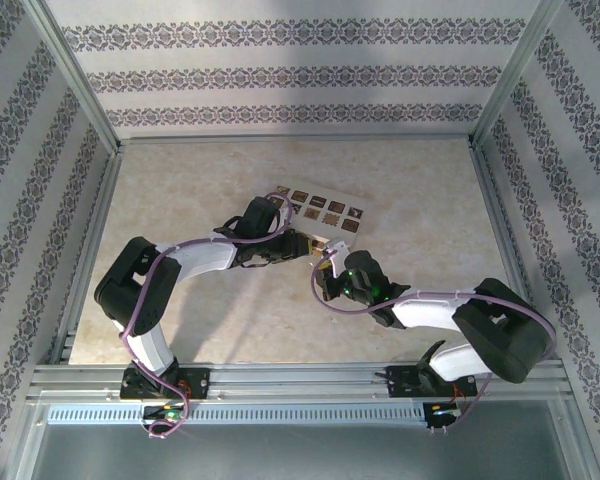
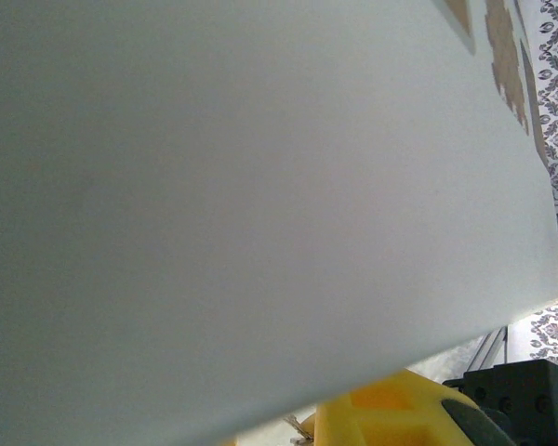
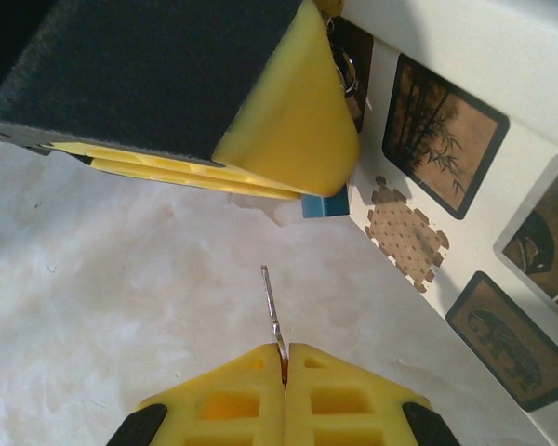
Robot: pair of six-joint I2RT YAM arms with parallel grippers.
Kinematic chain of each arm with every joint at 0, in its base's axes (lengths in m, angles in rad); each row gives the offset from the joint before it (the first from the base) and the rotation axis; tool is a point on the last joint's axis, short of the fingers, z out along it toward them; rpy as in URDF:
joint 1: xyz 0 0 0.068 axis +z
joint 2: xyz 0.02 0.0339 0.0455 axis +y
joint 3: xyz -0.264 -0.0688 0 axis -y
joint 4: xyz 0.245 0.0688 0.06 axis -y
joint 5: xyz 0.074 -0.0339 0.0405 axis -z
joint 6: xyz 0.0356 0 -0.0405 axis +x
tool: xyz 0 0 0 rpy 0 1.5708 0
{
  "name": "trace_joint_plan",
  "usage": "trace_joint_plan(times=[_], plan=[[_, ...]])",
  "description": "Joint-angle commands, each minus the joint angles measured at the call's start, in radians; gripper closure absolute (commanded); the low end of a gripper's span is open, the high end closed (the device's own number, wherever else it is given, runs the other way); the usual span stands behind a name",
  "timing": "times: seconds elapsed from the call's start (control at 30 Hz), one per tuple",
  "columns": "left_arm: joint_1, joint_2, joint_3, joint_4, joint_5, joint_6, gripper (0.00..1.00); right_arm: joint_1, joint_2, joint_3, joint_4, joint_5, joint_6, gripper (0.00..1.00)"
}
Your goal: Unlock the padlock with the key
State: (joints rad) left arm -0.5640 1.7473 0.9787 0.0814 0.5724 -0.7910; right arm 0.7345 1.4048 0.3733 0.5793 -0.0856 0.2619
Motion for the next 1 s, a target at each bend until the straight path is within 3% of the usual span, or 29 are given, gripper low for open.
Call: trace_joint_plan(times=[0.0, 0.97], plan=[[-0.018, -0.037, 0.031, 0.018, 0.038, -0.022, 0.79, -0.013, 0.014, 0.021, 0.019, 0.028, 0.002, 1.00], [-0.017, -0.034, 0.022, 0.037, 0.041, -0.030, 0.79, -0.033, 0.068, 0.055, 0.049, 0.046, 0.018, 1.00]])
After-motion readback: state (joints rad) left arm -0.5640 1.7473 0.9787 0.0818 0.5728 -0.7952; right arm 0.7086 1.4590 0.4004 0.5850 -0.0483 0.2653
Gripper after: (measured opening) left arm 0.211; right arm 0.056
